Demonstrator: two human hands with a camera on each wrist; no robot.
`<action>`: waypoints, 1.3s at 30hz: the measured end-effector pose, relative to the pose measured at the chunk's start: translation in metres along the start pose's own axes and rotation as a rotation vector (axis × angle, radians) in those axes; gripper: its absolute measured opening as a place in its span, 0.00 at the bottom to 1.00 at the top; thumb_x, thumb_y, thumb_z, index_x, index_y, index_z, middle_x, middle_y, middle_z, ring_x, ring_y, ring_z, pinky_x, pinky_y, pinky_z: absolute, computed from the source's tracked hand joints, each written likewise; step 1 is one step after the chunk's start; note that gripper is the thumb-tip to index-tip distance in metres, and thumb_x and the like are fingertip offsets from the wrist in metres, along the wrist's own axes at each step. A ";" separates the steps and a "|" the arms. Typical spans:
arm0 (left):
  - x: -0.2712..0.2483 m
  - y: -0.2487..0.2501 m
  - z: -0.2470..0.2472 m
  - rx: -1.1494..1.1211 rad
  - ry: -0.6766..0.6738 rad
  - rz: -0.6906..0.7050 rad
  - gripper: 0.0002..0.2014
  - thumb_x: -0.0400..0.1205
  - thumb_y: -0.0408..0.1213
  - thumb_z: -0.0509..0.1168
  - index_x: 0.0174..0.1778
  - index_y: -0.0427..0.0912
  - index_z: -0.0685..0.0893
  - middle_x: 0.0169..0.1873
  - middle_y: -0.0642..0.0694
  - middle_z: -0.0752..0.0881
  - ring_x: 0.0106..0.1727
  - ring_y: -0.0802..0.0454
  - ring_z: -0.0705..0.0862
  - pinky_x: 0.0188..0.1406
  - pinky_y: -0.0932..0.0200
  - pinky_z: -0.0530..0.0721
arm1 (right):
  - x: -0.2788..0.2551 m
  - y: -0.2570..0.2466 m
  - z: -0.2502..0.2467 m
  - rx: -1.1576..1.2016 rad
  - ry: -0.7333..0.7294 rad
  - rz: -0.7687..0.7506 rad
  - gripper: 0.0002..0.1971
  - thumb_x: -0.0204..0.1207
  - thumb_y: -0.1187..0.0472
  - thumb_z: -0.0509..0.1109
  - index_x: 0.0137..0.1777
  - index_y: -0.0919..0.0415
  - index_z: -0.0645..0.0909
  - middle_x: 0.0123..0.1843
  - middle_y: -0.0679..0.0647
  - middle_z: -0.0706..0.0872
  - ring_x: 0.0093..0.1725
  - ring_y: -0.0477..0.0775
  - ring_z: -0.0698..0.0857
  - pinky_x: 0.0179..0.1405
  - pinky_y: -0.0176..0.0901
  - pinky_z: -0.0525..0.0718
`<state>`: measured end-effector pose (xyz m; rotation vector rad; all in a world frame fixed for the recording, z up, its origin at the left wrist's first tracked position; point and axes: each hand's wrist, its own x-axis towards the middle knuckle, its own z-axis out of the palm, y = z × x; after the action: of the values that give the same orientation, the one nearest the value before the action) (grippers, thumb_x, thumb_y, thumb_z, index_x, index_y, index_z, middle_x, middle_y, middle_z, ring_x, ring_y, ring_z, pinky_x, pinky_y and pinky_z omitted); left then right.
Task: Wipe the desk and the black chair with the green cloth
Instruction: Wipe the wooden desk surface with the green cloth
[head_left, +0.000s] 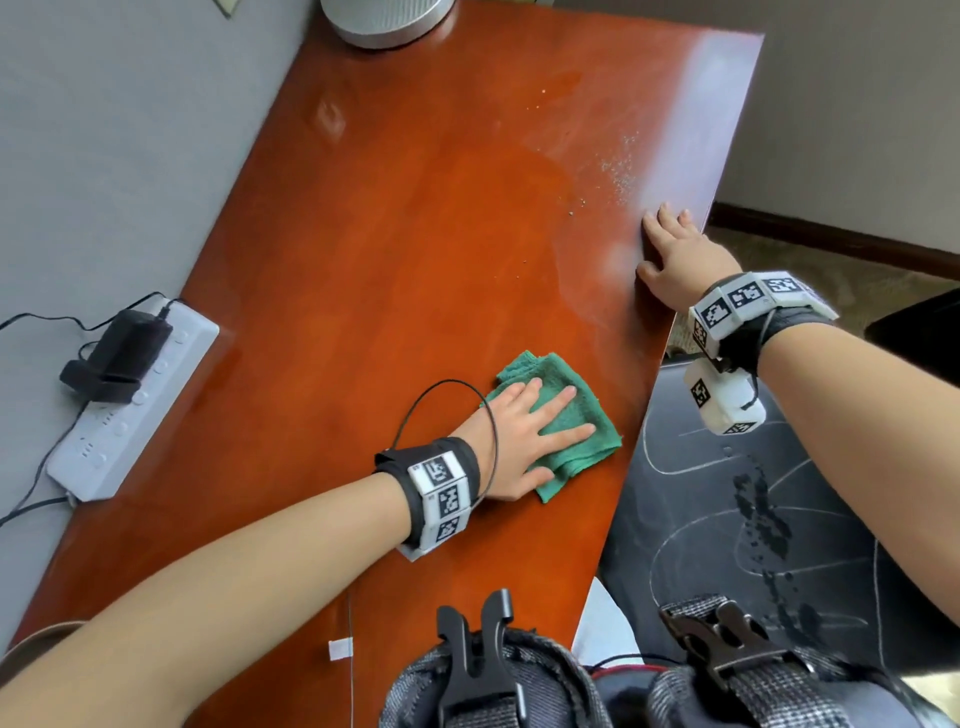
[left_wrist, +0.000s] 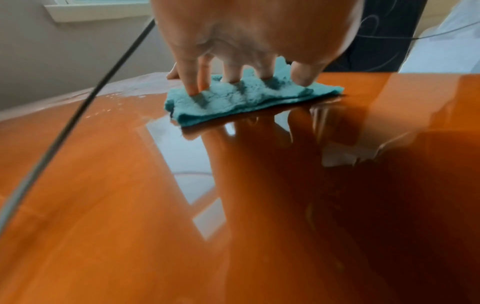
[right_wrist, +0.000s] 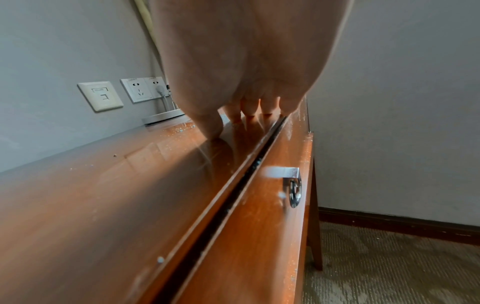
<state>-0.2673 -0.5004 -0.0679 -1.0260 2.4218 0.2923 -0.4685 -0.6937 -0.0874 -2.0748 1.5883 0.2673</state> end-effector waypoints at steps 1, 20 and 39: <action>0.007 0.005 -0.006 -0.001 0.007 -0.026 0.35 0.70 0.62 0.67 0.75 0.57 0.74 0.71 0.38 0.77 0.62 0.33 0.82 0.62 0.44 0.79 | 0.000 0.000 0.001 0.001 0.004 -0.002 0.32 0.85 0.56 0.56 0.84 0.58 0.45 0.86 0.56 0.43 0.84 0.58 0.45 0.81 0.55 0.53; 0.031 0.014 -0.037 0.018 -0.086 -0.036 0.34 0.84 0.59 0.49 0.84 0.54 0.44 0.83 0.36 0.45 0.74 0.35 0.63 0.73 0.45 0.62 | 0.000 -0.003 -0.011 -0.033 -0.057 0.007 0.30 0.86 0.54 0.53 0.85 0.57 0.45 0.86 0.54 0.43 0.84 0.56 0.45 0.79 0.58 0.58; 0.084 -0.001 -0.062 -0.093 -0.095 -0.230 0.34 0.85 0.57 0.50 0.83 0.56 0.42 0.83 0.36 0.42 0.75 0.33 0.59 0.73 0.45 0.64 | -0.005 0.015 -0.012 -0.042 -0.048 -0.135 0.27 0.88 0.57 0.47 0.84 0.58 0.46 0.86 0.55 0.44 0.84 0.55 0.46 0.80 0.50 0.53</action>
<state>-0.3383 -0.5758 -0.0584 -1.2880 2.1981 0.3670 -0.4855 -0.6982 -0.0788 -2.1800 1.4185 0.3022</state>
